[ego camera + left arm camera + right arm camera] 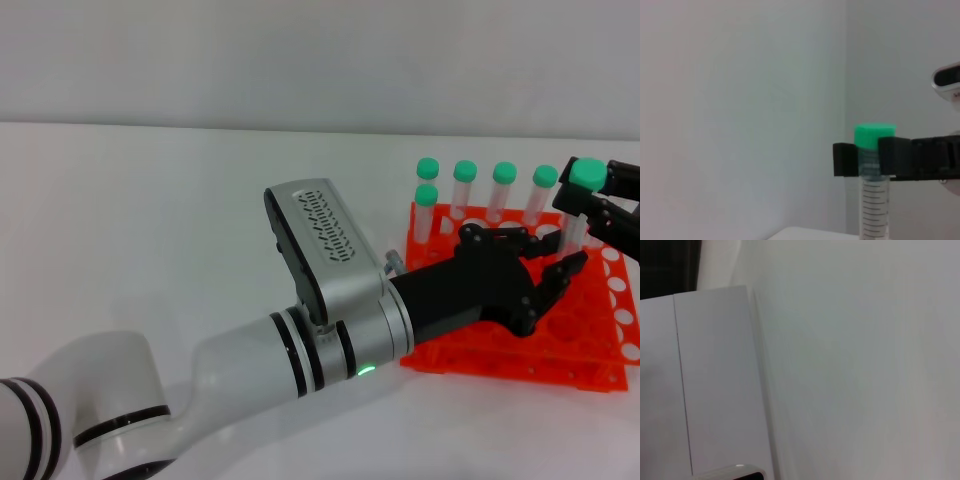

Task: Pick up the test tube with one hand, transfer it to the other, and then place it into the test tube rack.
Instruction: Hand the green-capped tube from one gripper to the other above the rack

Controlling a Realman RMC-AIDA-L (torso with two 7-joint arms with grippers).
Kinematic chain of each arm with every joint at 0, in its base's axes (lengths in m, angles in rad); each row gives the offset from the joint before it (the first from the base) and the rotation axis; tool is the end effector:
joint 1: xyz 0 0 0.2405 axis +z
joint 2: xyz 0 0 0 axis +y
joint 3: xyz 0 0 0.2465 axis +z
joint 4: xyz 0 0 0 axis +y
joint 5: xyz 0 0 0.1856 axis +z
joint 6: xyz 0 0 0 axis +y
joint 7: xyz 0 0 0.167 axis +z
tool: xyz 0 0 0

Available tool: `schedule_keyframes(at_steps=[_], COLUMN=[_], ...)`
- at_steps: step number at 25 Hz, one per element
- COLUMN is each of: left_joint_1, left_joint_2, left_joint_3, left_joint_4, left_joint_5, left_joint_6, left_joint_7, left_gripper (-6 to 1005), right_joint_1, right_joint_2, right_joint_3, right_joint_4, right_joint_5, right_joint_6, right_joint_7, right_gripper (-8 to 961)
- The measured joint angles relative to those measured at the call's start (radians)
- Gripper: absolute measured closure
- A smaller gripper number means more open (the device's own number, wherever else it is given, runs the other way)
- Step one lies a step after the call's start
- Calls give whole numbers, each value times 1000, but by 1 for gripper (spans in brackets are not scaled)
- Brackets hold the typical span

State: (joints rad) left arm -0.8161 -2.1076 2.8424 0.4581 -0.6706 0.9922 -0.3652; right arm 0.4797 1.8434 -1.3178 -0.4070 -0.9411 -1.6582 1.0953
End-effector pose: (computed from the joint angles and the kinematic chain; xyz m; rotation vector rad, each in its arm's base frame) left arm -0.0900 0.3119 -0.1470 -2.5496 -0.2117 -1.0484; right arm 0.2040 0.3161 0.0549 -2.4801 0.3139 1.2694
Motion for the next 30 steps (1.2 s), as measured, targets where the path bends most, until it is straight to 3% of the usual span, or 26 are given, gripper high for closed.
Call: schedule_keyframes(at_steps=[18,30], left_joint_1=[16,41], left_joint_2=[0,3], left_joint_3=[0,1], left_joint_4=[2,2], left_joint_5=[11,19], left_joint_6=[0,11], left_joint_7=[0,3], left_gripper=[811,811], right_joint_1=[-12,-17], right_joint_2=[-17,-26], right_joint_3=[20,36], right_joint_4=[-9,-19], right_joint_5=[-13,-15], right_joint_6=[54,66], right_joint_7=[2,6], right_gripper=[750,750])
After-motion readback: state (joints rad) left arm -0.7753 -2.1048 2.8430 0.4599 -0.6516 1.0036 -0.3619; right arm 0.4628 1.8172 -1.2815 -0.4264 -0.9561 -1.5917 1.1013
